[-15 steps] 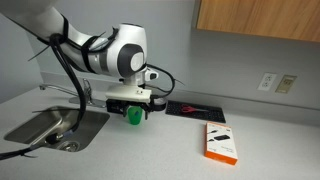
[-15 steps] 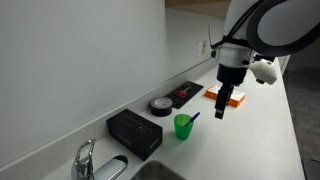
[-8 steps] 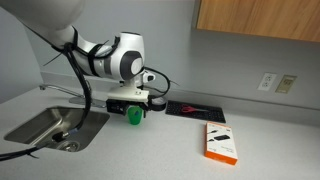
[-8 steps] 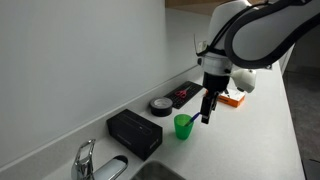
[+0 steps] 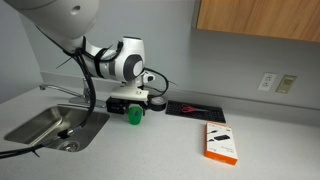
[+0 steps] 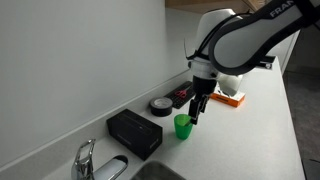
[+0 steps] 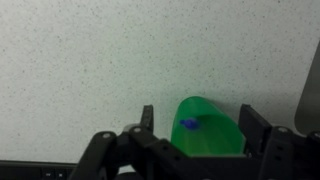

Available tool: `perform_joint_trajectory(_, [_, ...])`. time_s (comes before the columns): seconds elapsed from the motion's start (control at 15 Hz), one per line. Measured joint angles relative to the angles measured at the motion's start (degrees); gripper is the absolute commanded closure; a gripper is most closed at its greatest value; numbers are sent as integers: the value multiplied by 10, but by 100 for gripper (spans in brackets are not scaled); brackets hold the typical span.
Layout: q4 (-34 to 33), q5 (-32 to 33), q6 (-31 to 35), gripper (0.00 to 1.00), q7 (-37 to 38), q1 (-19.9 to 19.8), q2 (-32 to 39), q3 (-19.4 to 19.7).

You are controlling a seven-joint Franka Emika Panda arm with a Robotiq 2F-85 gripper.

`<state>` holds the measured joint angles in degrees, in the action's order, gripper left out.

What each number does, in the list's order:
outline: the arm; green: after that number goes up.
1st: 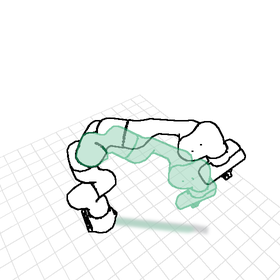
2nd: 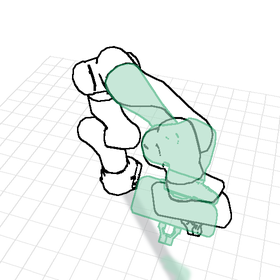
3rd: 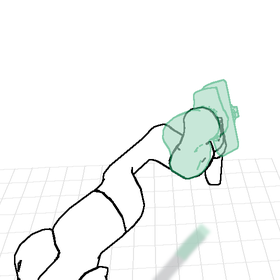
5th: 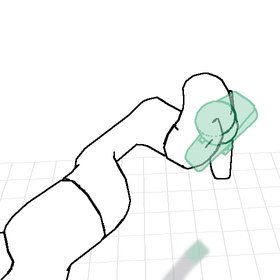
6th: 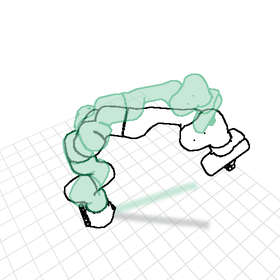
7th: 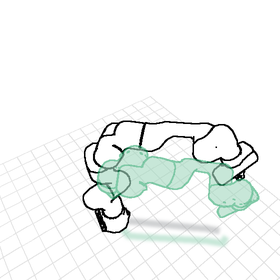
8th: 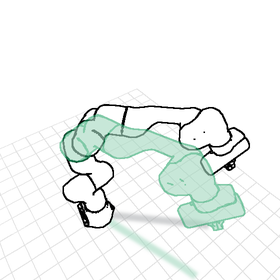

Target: Take the blue pen out of the green cup

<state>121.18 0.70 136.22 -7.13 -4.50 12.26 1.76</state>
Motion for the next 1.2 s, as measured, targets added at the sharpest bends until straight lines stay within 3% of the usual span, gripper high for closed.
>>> perform_joint_trajectory(0.47, [-16, -1, 0, 96, 9, 0, 9, 0])
perform_joint_trajectory(0.53, [-18, -2, 0, 100, 10, 0, 9, 0])
perform_joint_trajectory(0.67, [-20, -2, 0, 96, 10, 0, 9, 0])
perform_joint_trajectory(1.2, [-32, -21, 9, 96, 11, 0, -13, 2])
